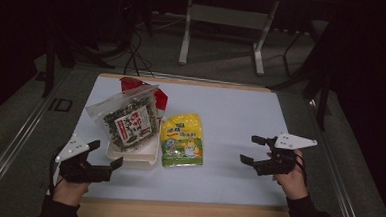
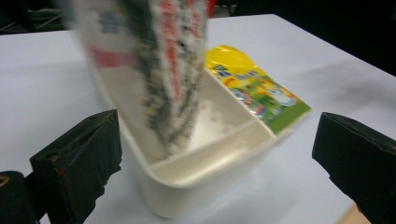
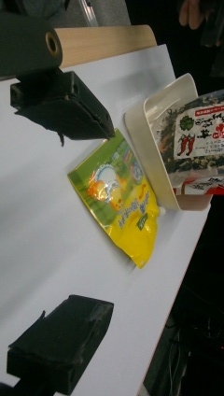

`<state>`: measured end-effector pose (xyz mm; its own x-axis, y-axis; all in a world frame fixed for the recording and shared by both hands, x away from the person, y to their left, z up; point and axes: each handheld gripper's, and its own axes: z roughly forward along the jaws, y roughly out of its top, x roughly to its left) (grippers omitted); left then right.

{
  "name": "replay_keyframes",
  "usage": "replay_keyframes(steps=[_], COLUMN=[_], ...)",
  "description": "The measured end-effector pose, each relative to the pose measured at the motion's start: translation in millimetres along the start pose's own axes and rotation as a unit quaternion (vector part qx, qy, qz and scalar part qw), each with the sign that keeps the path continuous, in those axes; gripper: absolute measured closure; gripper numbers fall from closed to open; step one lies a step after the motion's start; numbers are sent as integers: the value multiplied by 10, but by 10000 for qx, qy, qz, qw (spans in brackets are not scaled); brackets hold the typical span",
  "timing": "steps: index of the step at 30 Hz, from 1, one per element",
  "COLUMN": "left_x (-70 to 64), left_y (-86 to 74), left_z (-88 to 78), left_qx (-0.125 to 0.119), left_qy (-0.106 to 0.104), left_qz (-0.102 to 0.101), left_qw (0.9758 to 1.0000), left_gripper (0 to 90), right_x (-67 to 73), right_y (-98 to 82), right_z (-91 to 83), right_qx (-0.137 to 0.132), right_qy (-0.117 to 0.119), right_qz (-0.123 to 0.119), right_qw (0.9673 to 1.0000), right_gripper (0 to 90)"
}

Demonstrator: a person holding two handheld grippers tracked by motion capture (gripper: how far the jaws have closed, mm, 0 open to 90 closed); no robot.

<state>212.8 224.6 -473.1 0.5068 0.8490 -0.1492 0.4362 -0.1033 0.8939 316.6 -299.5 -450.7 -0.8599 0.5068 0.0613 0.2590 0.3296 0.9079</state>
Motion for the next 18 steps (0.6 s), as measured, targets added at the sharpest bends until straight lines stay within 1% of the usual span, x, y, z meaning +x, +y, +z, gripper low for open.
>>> replay_keyframes(steps=[1, 3, 4, 5, 6, 8, 9, 10, 11, 12, 13, 14, 15, 17, 18], left_x=[0, -105, -208, -208, -258, -360, -429, -429, -475, -534, -534, -569, -594, -619, -631], left_y=[0, -31, -56, -56, -66, -72, -77, -77, -85, -106, -106, -119, -132, -146, -152], left_z=[0, -3, 20, 20, 38, 85, 118, 118, 147, 189, 189, 218, 239, 267, 282], left_qx=[0, -75, -79, -79, -95, -89, -109, -109, -86, -77, -77, -20, -13, -37, -44], left_qy=[0, -82, -246, -246, -330, -498, -637, -637, -702, -798, -798, -856, -869, -976, -978], left_qz=[0, 35, 113, 113, 150, 284, 343, 343, 395, 501, 501, 605, 663, 653, 667], left_qw=[10000, 9999, 9996, 9996, 9993, 9983, 9973, 9973, 9967, 9955, 9955, 9945, 9940, 9931, 9930], left_gripper=[28, 28, 28, 28, 28, 28, 28, 28, 28, 28, 28, 28, 27, 28, 27], right_x=[0, 5, 7, 12, 15, 18, 26, 26, 32, 35, 35, 33, 30, 29, 26], right_y=[0, -5, -4, -5, -3, -1, 4, 4, 10, 14, 14, 19, 39, 46, 59], right_z=[0, 13, 23, 28, 35, 42, 64, 64, 92, 103, 103, 118, 165, 183, 207], right_qx=[0, -8, -16, -43, -70, -48, -71, -71, -24, -21, -21, -14, 20, 23, 44], right_qy=[0, -34, -25, -21, -4, 32, -15, -15, 17, -20, -20, 11, -25, -2, 10], right_qz=[0, 13, 67, 84, 105, 126, 140, 140, 119, 90, 90, 84, 28, 5, -15], right_qw=[10000, 10000, 10000, 10000, 9999, 9999, 9999, 9999, 9999, 10000, 10000, 10000, 10000, 10000, 10000], right_gripper=[138, 138, 132, 125, 126, 125, 114, 114, 124, 127, 127, 133, 136, 145, 151])
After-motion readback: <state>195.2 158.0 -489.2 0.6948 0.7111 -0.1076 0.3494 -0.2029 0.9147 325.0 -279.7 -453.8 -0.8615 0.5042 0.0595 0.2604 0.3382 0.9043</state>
